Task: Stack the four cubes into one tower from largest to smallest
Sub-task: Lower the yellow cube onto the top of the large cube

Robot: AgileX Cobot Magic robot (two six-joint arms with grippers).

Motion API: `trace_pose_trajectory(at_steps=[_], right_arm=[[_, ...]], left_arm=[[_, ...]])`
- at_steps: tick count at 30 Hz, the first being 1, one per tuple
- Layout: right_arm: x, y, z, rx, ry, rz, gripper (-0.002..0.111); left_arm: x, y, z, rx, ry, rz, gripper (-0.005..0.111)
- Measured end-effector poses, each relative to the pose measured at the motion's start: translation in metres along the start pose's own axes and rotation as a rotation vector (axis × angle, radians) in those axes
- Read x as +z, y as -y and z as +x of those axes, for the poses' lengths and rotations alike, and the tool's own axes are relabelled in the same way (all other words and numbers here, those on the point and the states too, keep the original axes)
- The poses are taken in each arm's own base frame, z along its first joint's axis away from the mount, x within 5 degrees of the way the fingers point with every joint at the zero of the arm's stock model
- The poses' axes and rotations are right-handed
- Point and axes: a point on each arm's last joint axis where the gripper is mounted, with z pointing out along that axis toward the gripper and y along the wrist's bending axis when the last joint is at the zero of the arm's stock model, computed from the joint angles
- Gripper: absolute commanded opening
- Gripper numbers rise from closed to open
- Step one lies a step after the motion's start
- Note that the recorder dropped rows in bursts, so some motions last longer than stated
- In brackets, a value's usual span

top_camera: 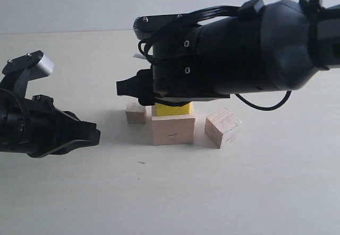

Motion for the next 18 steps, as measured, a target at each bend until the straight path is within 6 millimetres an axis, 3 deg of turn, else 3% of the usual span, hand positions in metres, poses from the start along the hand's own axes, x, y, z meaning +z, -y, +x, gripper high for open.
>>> trace_pose_trajectory(at_steps=[4, 18], right_arm=[[0.0, 0.0, 0.0001, 0.001, -0.001, 0.0, 0.004], [0.0, 0.0, 0.0002, 0.002, -0.002, 0.0, 0.05]], left_arm=[[0.0, 0.0, 0.0, 0.0, 0.0, 0.0, 0.0], [0.0, 0.0, 0.0, 0.0, 0.0, 0.0, 0.0]])
